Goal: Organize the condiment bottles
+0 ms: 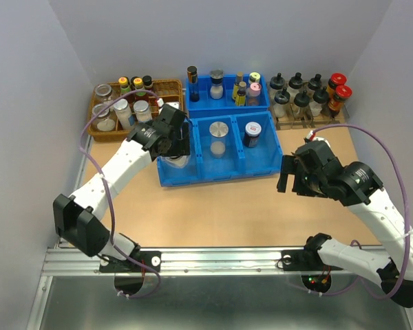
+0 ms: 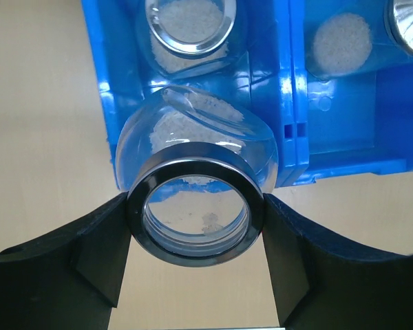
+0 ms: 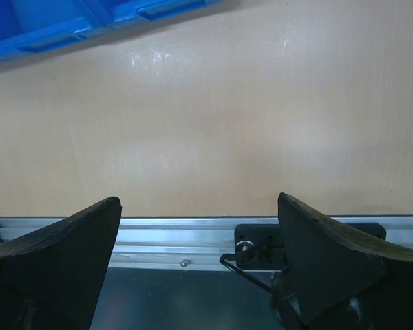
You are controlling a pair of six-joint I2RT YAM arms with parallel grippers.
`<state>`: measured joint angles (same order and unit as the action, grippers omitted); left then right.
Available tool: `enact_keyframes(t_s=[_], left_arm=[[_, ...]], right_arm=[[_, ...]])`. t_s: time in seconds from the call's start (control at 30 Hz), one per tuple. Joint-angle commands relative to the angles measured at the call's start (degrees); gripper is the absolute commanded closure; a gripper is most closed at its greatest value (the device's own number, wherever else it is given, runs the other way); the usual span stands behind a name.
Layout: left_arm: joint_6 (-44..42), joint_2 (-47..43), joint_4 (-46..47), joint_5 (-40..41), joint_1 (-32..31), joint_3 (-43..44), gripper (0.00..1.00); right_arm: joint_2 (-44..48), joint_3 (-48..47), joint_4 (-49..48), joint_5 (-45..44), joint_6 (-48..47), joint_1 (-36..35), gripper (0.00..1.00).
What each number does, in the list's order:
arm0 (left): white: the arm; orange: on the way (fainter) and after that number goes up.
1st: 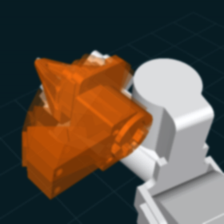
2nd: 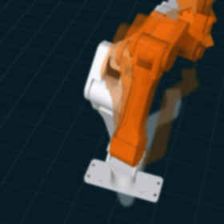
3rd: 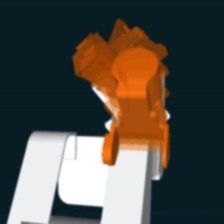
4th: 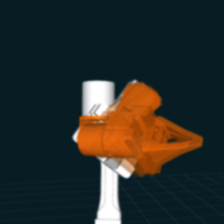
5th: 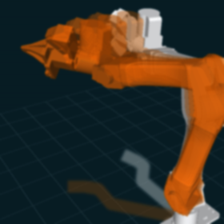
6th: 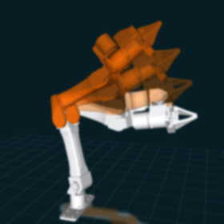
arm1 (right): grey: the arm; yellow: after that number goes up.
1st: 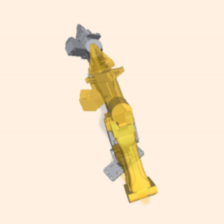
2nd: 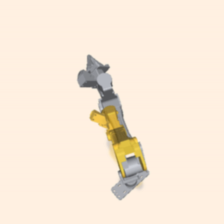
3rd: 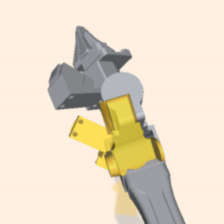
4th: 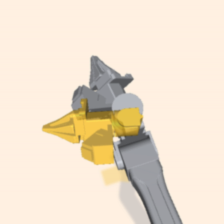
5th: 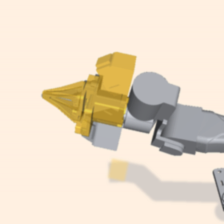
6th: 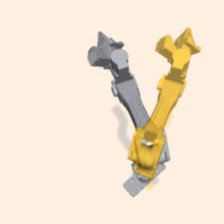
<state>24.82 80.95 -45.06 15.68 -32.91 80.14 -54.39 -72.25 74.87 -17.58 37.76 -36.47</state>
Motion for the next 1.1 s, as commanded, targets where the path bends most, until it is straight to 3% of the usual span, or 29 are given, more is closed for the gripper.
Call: enact_keyframes(t_s=[0.0, 0.57, 0.93, 0.97, 1.0, 1.07], left_arm=[[-4.69, 1.14, 6.03, -3.99, 0.3, 0.72, 1.0], [0.66, 9.57, 10.86, -1.8, 2.93, -4.64, 1.0], [5.59, 16.34, 10.34, -1.18, 3.73, 0.1, 1.0], [5.85, 16.61, 10.08, -1.18, 3.81, 0.37, 0.96], [6.03, 17.05, 9.9, -1.18, 3.9, 0.63, 0.79], [6.38, 17.84, 8.85, -1.36, 3.99, 1.42, 0.64]], right_arm=[[1.22, 0.7, -0.16, -0.69, -0.23, -0.27, 0.0], [2.45, 3.08, -0.87, 0.0, -0.49, -0.27, 0.0], [2.8, 3.34, -1.04, 0.36, -0.49, -0.27, 0.0], [2.8, 3.34, -1.04, 0.36, -0.49, -0.27, 0.0], [2.8, 3.25, -1.13, 0.44, -0.49, -0.27, 0.0], [2.8, 3.25, -1.04, 0.36, -0.58, -0.27, 0.0]])
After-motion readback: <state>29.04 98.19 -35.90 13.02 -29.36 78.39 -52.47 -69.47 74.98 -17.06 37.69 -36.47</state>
